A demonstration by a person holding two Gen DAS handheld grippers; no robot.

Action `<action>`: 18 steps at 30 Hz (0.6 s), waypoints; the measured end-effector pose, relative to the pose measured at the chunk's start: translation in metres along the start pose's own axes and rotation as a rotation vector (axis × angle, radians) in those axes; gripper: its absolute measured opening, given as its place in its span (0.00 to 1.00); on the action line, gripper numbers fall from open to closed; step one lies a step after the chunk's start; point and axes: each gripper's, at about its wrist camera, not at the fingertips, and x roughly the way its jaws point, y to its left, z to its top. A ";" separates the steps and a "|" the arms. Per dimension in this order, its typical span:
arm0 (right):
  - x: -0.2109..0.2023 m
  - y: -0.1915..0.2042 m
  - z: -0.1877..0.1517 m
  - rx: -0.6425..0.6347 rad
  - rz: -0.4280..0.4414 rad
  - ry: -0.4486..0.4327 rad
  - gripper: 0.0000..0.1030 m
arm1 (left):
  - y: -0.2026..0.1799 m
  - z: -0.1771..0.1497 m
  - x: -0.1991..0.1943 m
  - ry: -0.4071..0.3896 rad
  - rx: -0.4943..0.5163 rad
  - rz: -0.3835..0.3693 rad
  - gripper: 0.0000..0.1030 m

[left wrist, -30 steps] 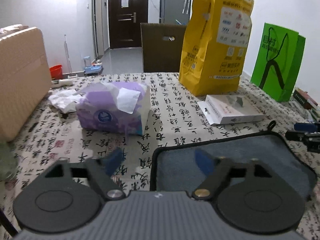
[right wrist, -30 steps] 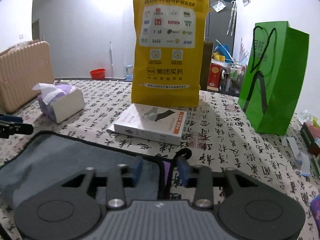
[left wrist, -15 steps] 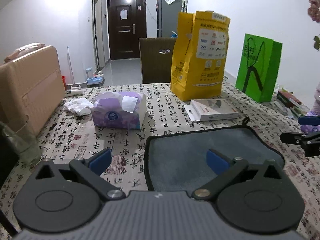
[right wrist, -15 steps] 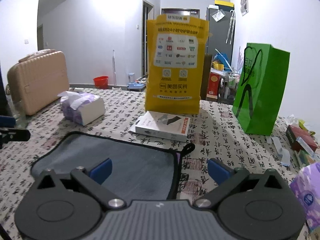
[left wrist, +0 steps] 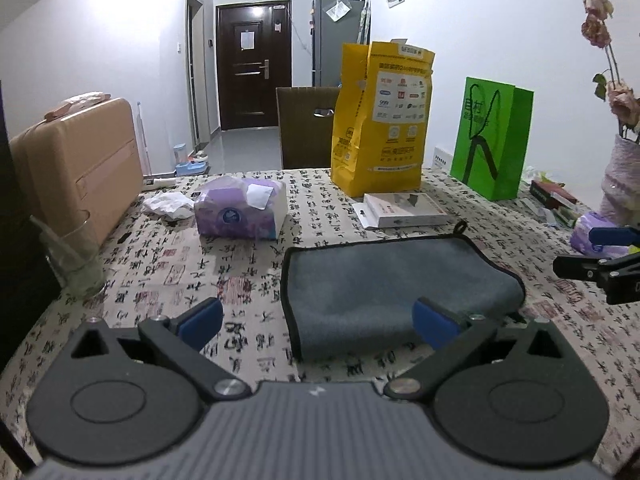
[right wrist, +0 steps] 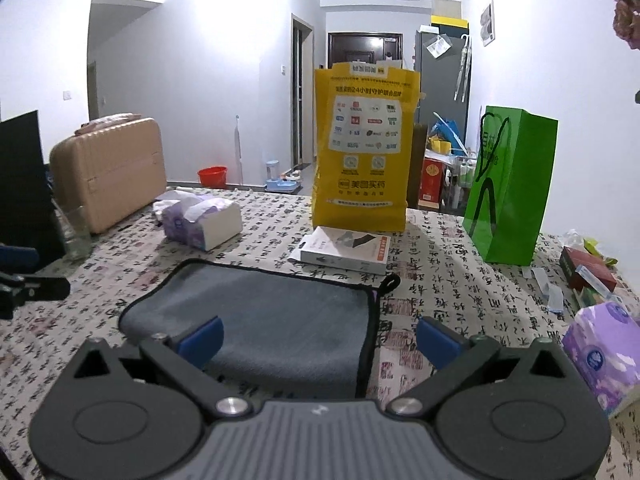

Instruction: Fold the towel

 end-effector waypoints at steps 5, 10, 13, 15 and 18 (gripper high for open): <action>-0.022 0.010 -0.014 0.008 0.002 -0.006 1.00 | -0.004 -0.015 -0.023 -0.012 -0.011 0.003 1.00; -0.040 0.016 -0.025 0.020 0.010 -0.011 1.00 | -0.007 -0.031 -0.045 -0.036 -0.030 0.004 1.00; -0.056 0.023 -0.036 0.028 0.023 -0.016 1.00 | -0.010 -0.042 -0.057 -0.052 -0.046 0.022 1.00; -0.058 0.024 -0.038 0.030 0.025 -0.017 1.00 | -0.011 -0.049 -0.066 -0.059 -0.054 0.018 1.00; -0.072 0.030 -0.047 0.037 0.033 -0.029 1.00 | -0.015 -0.058 -0.079 -0.075 -0.054 0.013 1.00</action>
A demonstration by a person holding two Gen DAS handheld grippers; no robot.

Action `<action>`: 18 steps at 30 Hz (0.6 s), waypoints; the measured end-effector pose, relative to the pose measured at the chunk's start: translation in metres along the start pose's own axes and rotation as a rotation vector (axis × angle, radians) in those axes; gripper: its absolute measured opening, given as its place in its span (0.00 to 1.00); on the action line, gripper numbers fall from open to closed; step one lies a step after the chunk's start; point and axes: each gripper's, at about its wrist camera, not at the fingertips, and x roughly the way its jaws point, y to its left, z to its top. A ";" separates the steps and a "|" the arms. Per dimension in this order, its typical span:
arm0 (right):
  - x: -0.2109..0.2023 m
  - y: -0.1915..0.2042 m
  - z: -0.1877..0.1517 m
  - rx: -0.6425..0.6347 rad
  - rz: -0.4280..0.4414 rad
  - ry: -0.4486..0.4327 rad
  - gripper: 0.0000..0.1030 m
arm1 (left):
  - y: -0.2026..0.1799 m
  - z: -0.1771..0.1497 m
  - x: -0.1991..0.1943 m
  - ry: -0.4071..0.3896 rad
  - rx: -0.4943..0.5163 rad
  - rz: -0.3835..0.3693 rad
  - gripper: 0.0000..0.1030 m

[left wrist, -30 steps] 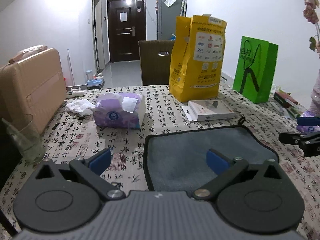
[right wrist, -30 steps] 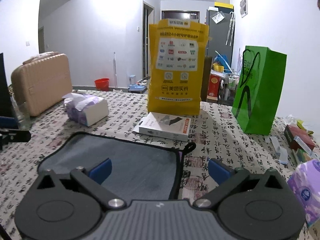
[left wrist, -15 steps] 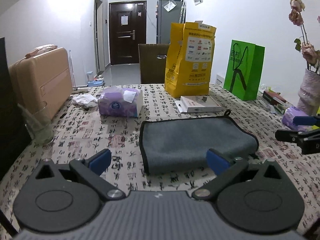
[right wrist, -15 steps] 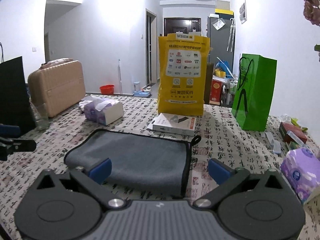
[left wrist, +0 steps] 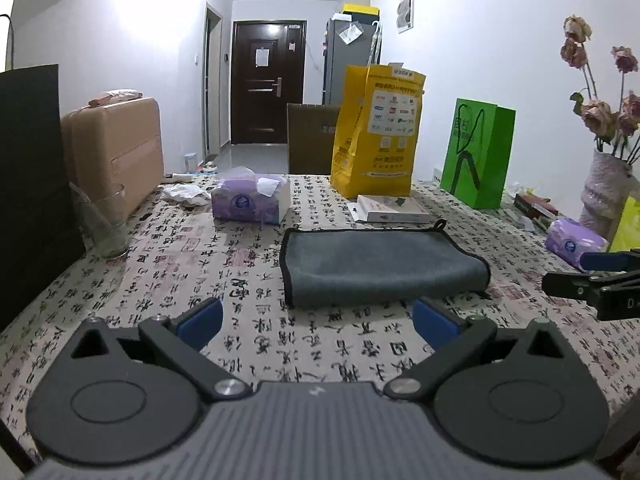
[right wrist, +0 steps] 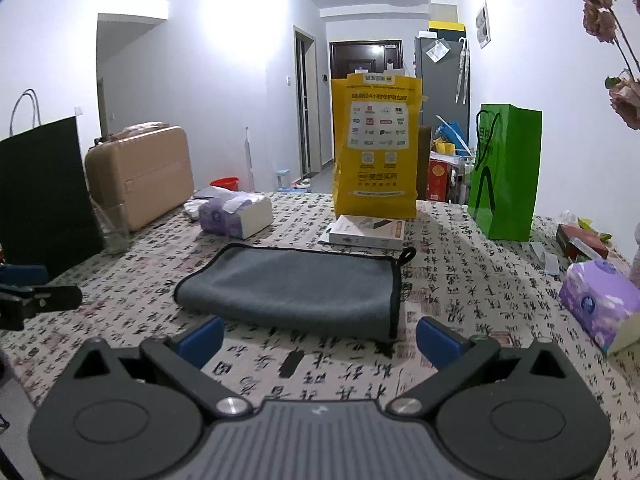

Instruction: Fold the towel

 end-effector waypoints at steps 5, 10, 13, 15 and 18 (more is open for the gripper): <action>-0.024 0.009 -0.014 0.015 0.010 -0.026 1.00 | -0.003 -0.011 -0.019 -0.023 0.013 0.002 1.00; -0.039 0.015 -0.023 0.020 0.010 -0.041 1.00 | -0.005 -0.024 -0.034 -0.032 0.017 0.000 1.00; -0.054 0.022 -0.032 0.028 0.011 -0.058 1.00 | -0.006 -0.033 -0.044 -0.036 0.021 -0.002 1.00; -0.058 0.024 -0.034 0.030 0.010 -0.061 1.00 | -0.005 -0.039 -0.053 -0.039 0.015 -0.013 1.00; -0.070 0.032 -0.043 0.023 0.021 -0.071 1.00 | -0.004 -0.050 -0.069 -0.055 0.016 -0.025 1.00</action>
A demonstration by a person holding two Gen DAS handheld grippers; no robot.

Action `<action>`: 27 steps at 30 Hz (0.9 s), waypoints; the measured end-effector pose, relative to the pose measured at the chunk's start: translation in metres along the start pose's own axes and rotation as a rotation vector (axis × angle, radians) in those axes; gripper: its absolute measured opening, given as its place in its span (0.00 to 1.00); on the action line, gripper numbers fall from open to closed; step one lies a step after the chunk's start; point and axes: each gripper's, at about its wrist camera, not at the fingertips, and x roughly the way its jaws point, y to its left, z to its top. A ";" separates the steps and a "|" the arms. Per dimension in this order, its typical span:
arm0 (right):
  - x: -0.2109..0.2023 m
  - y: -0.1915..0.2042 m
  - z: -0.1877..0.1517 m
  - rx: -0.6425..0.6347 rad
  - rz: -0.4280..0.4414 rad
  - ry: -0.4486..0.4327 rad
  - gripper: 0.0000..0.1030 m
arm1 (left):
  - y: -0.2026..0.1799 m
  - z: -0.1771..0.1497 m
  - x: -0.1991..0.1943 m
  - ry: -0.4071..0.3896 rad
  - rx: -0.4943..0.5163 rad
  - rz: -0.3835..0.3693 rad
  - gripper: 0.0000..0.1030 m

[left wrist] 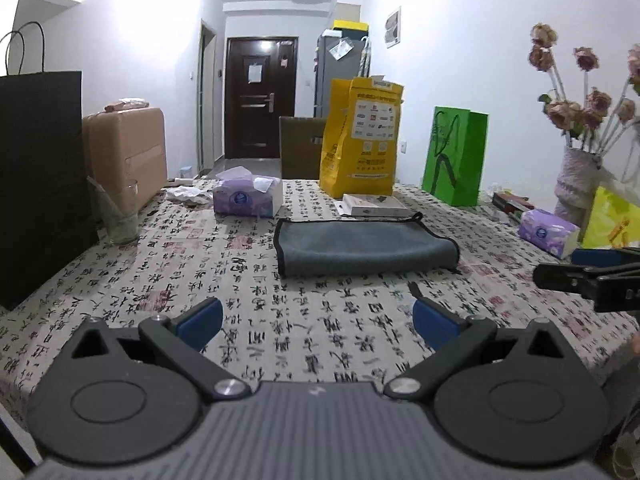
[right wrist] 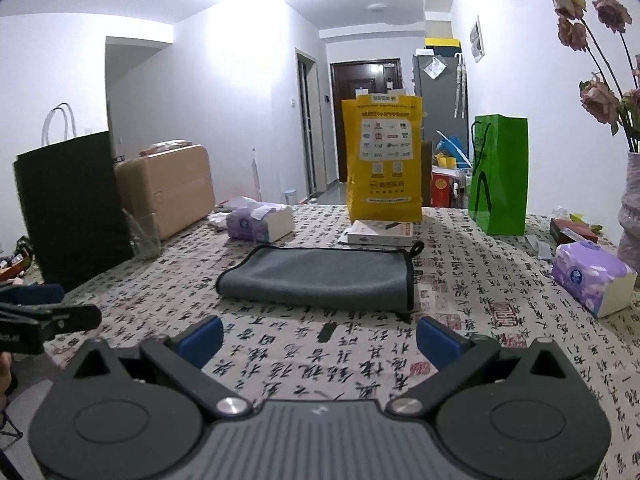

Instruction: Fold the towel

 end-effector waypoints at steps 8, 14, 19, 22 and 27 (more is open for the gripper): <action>-0.026 0.023 -0.021 -0.016 0.033 -0.018 1.00 | 0.000 -0.026 -0.035 -0.032 0.004 -0.015 1.00; -0.046 0.034 -0.036 -0.011 0.021 -0.044 1.00 | -0.003 -0.042 -0.048 -0.036 0.014 -0.029 1.00; -0.064 0.045 -0.057 -0.022 0.020 -0.060 1.00 | -0.007 -0.054 -0.058 -0.044 0.025 -0.042 1.00; -0.070 0.046 -0.062 -0.028 0.014 -0.072 1.00 | -0.008 -0.060 -0.064 -0.047 0.019 -0.043 1.00; -0.082 0.047 -0.074 -0.012 0.005 -0.085 1.00 | -0.009 -0.067 -0.070 -0.047 0.023 -0.034 1.00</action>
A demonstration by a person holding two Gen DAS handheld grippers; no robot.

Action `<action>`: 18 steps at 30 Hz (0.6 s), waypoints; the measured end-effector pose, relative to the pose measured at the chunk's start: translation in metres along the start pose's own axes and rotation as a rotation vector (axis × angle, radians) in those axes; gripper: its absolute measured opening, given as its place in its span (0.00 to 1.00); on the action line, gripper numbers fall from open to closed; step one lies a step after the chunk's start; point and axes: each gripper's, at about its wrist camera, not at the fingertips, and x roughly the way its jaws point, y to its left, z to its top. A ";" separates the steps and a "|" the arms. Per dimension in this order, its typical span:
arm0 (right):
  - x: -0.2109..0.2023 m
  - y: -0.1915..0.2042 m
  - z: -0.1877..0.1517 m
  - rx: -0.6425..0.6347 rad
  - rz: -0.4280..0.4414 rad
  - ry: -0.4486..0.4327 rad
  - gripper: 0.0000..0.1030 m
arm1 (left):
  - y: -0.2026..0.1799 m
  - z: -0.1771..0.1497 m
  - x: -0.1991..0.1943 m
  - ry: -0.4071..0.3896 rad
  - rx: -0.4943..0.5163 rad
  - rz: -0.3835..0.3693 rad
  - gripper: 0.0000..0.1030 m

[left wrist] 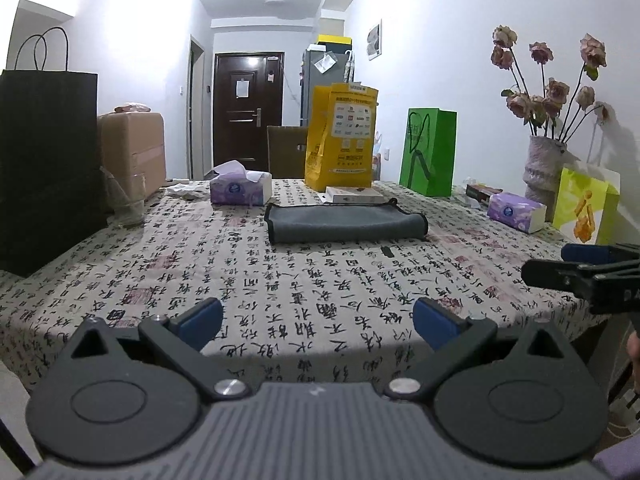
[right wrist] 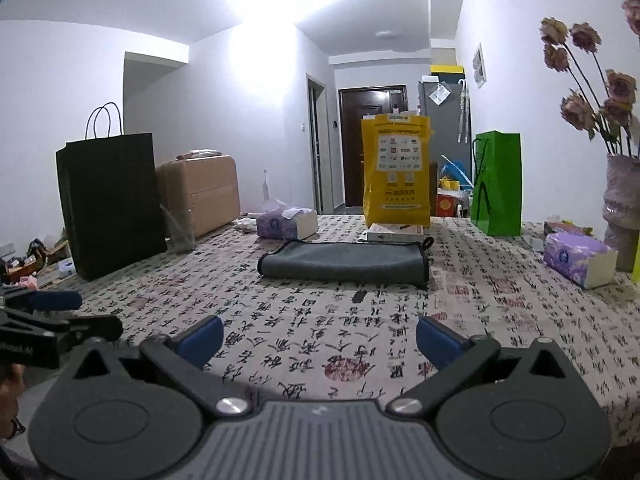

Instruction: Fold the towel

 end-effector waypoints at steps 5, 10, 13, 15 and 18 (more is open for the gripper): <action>-0.006 0.000 -0.011 0.020 0.016 0.015 1.00 | -0.001 -0.005 -0.003 0.002 0.016 0.002 1.00; -0.012 0.003 -0.022 0.005 0.017 0.034 1.00 | -0.001 -0.012 -0.011 -0.004 0.039 0.010 1.00; -0.021 0.005 -0.030 0.020 0.027 0.041 1.00 | -0.001 -0.016 -0.015 -0.008 0.039 0.008 1.00; -0.024 0.005 -0.033 0.028 0.027 0.040 1.00 | -0.001 -0.018 -0.017 -0.011 0.039 0.007 1.00; -0.030 0.008 -0.040 0.030 0.033 0.045 1.00 | 0.000 -0.021 -0.019 -0.006 0.032 0.006 1.00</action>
